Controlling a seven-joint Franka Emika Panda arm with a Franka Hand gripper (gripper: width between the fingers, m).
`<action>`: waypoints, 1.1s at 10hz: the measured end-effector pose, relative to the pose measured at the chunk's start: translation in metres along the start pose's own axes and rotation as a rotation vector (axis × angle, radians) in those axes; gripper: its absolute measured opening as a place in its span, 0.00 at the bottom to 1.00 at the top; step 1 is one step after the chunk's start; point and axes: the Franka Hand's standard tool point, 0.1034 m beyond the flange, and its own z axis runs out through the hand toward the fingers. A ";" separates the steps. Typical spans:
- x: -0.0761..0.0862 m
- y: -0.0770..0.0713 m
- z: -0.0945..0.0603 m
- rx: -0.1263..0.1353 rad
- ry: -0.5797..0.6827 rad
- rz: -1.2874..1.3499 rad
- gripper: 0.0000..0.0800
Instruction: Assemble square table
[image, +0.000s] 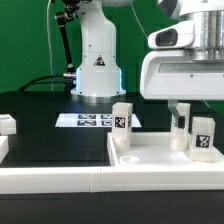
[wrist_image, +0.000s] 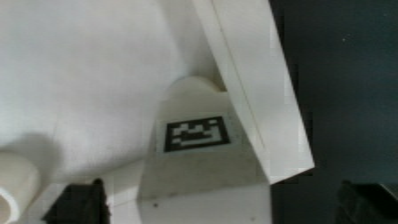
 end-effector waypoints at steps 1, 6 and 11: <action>0.000 0.000 0.000 0.000 0.000 0.000 0.46; 0.002 0.003 0.000 -0.002 0.001 0.032 0.36; 0.001 0.006 0.001 0.005 0.008 0.509 0.36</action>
Offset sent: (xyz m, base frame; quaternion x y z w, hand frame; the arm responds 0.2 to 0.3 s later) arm 0.0000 0.0000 0.0000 0.0000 0.0000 0.0000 1.0000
